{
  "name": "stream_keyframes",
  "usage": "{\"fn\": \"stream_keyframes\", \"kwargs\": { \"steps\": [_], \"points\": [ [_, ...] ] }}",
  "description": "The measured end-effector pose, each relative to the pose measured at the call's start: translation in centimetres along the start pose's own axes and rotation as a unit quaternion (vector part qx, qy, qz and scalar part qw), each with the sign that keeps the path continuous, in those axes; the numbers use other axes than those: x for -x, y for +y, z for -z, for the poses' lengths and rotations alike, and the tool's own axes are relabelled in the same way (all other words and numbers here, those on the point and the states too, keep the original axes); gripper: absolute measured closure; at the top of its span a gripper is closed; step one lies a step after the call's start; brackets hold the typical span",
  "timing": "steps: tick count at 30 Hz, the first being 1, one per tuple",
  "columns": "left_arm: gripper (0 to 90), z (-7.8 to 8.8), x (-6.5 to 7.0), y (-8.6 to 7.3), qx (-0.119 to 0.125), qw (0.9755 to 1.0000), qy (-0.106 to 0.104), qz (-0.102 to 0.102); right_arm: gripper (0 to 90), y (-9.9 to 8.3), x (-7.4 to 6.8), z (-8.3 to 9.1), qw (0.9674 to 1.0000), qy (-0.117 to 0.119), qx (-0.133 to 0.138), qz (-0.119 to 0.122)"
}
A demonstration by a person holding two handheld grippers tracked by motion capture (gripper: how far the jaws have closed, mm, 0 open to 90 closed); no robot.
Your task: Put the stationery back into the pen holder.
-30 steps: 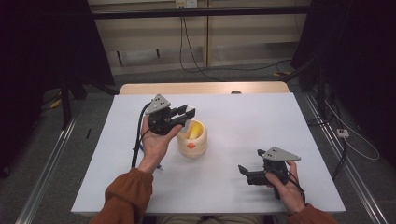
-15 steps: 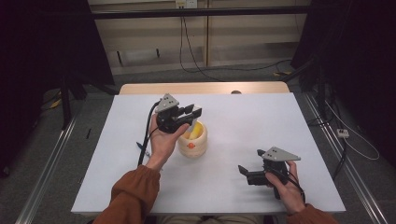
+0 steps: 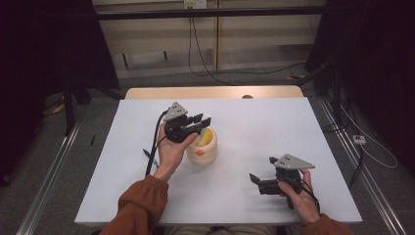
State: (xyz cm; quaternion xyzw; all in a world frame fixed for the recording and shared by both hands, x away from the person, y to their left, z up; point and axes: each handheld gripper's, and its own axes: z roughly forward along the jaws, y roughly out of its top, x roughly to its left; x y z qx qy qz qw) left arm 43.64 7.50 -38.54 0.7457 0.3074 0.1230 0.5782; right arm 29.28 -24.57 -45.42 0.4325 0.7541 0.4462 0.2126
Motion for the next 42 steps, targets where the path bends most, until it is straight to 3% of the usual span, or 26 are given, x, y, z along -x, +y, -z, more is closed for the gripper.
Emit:
{"fn": "stream_keyframes", "kwargs": {
  "steps": [12,16,22,26,31,42],
  "points": [
    [66.5,0.2,-0.4,-0.6,-0.019,0.9998,-0.002,0.004,4.8,0.0,0.0,0.0,1.0,-0.001,0.0,0.0],
    [46.7,0.8,-0.5,-0.3,-0.011,0.9998,0.011,0.01,4.9,0.0,0.0,0.0,1.0,-0.001,0.001,0.0],
    [26.6,1.8,-1.1,0.1,-0.017,0.9996,0.014,0.019,4.9,0.0,0.0,0.0,1.0,-0.001,0.001,0.0],
    [16.7,2.8,-1.7,0.2,-0.028,0.9993,0.019,0.013,4.8,0.0,0.0,0.0,1.0,-0.001,0.001,0.001],
    [10.0,4.2,-2.6,0.4,-0.047,0.998,0.041,0.01,4.9,0.0,0.0,-0.1,1.0,-0.002,0.0,0.001],
    [8.6,7.2,-4.1,0.3,-0.067,0.9952,0.072,0.001,4.9,0.0,0.0,-0.1,1.0,-0.002,0.0,0.001]
  ]
}}
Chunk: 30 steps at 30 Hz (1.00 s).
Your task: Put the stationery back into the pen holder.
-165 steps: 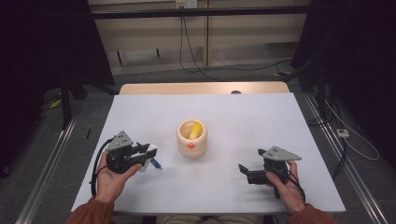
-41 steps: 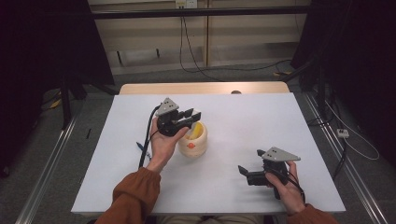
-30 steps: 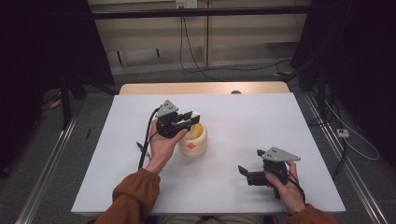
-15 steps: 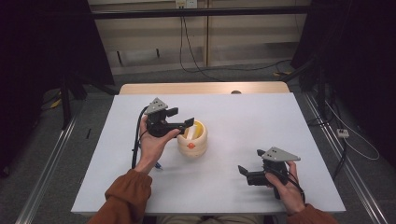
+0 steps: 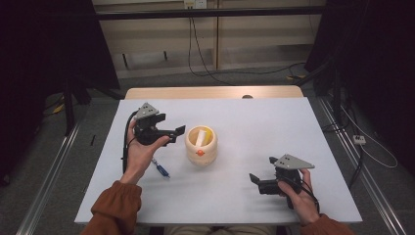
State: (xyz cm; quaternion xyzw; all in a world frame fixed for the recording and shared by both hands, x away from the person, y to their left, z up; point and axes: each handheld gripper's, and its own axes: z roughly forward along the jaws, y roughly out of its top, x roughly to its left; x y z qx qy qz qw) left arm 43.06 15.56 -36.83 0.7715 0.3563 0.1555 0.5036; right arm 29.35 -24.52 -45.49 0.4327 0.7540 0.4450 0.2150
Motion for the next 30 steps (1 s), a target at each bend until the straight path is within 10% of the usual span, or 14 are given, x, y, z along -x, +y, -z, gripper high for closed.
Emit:
{"fn": "stream_keyframes", "kwargs": {
  "steps": [14,30],
  "points": [
    [21.5,2.3,-2.0,-2.2,-0.061,0.9979,0.022,-0.006,4.9,0.0,0.0,0.0,1.0,0.001,-0.001,-0.001],
    [55.8,5.1,-1.4,-6.7,-0.115,0.9934,-0.009,0.005,4.8,0.0,0.0,0.0,1.0,-0.001,-0.001,-0.001]
  ]
}}
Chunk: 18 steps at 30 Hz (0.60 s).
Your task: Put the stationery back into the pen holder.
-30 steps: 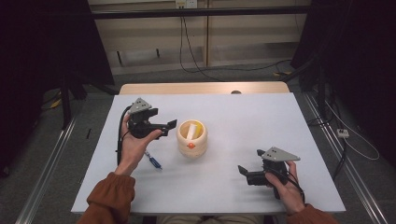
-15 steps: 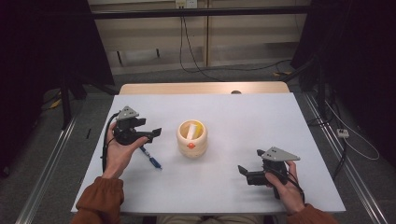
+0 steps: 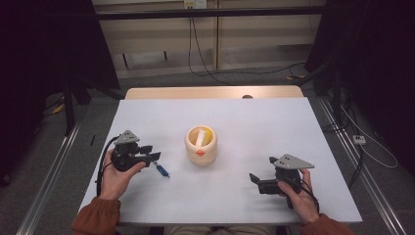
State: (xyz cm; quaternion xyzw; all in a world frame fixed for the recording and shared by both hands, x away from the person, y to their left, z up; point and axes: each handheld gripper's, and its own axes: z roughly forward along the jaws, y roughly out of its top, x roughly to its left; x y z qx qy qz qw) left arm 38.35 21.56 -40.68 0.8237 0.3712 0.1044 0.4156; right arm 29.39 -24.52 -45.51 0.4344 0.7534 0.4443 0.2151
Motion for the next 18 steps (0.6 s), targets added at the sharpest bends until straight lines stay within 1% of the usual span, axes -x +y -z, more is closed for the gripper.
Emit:
{"fn": "stream_keyframes", "kwargs": {
  "steps": [2,4,5,6,10,14,16,17,18],
  "points": [
    [60.2,0.0,0.1,-0.6,-0.005,1.0,-0.002,0.001,4.8,0.0,0.0,0.0,1.0,0.0,0.001,0.0],
    [67.1,0.0,0.2,-1.1,-0.013,0.9999,-0.002,0.002,4.8,0.0,0.0,0.0,1.0,0.0,0.0,0.001],
    [70.5,0.0,0.3,-1.3,-0.018,0.9998,-0.008,0.002,4.8,0.0,0.0,0.0,1.0,0.0,0.0,0.0],
    [75.8,-0.1,0.5,-1.6,-0.02,0.9997,-0.011,0.001,4.8,0.0,0.0,0.0,1.0,0.0,0.0,0.001],
    [89.1,-0.3,1.2,-2.5,-0.042,0.9987,-0.024,-0.017,4.8,0.0,-0.1,0.0,1.0,0.001,0.0,0.002],
    [90.0,-0.5,1.8,-3.1,-0.066,0.9968,-0.03,-0.033,4.8,0.0,-0.1,0.0,1.0,0.001,0.0,0.002],
    [90.0,-0.9,2.0,-3.4,-0.073,0.9961,-0.039,-0.032,4.8,0.0,-0.1,0.1,1.0,0.001,0.0,0.002],
    [90.0,-1.0,2.1,-3.5,-0.078,0.9954,-0.039,-0.041,4.8,0.0,-0.1,0.0,1.0,0.001,0.0,0.002],
    [90.0,-1.1,2.2,-3.5,-0.083,0.9947,-0.041,-0.044,4.8,0.0,-0.1,0.0,1.0,0.001,0.0,0.003]
  ]
}}
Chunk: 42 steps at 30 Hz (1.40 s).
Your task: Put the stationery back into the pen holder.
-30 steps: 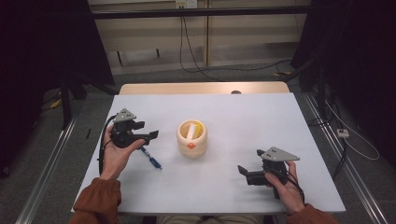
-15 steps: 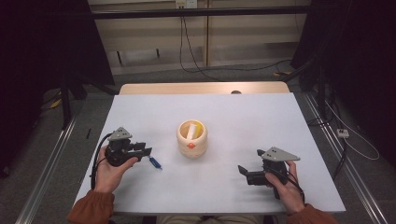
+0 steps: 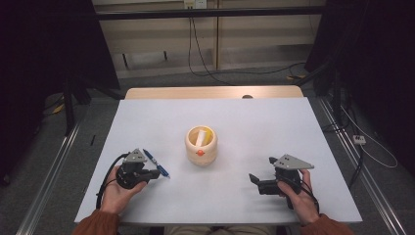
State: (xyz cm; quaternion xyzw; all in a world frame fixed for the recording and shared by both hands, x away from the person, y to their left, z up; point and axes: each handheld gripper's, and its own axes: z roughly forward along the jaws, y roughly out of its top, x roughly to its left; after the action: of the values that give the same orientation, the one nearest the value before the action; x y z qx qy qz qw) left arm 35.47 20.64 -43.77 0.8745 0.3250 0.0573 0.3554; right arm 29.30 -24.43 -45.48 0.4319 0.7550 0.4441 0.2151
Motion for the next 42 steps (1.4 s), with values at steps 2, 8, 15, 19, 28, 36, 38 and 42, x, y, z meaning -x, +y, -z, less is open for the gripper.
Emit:
{"fn": "stream_keyframes", "kwargs": {
  "steps": [2,8,15,19,28,36,38,42],
  "points": [
    [90.0,-0.3,0.2,0.1,-0.002,1.0,-0.006,-0.003,4.8,0.0,0.0,0.0,1.0,0.0,0.0,0.0],
    [90.0,-1.2,0.6,0.2,-0.02,0.9996,-0.013,-0.016,4.8,0.0,0.0,0.0,1.0,0.001,-0.001,0.001],
    [90.0,-2.1,0.5,0.6,-0.029,0.9994,-0.01,-0.017,4.8,0.0,0.0,-0.1,1.0,0.0,-0.002,0.0],
    [90.0,-2.4,0.4,1.0,-0.029,0.9994,-0.011,-0.017,4.8,0.0,0.0,-0.1,1.0,0.0,-0.002,0.0],
    [90.0,-3.3,0.1,1.9,-0.027,0.9995,0.003,-0.013,4.8,0.0,0.0,-0.2,1.0,0.0,-0.002,-0.002],
    [90.0,-4.3,-0.5,3.2,-0.026,0.9992,0.025,-0.016,4.8,0.0,0.0,-0.2,1.0,0.001,-0.003,-0.001],
    [90.0,-4.6,-0.7,3.6,-0.028,0.9991,0.027,-0.015,4.8,0.0,0.0,-0.2,1.0,0.001,-0.003,-0.001],
    [90.0,-5.1,-1.1,4.1,-0.024,0.9992,0.029,-0.01,4.8,0.0,0.0,-0.2,1.0,0.0,-0.003,-0.002]
  ]
}}
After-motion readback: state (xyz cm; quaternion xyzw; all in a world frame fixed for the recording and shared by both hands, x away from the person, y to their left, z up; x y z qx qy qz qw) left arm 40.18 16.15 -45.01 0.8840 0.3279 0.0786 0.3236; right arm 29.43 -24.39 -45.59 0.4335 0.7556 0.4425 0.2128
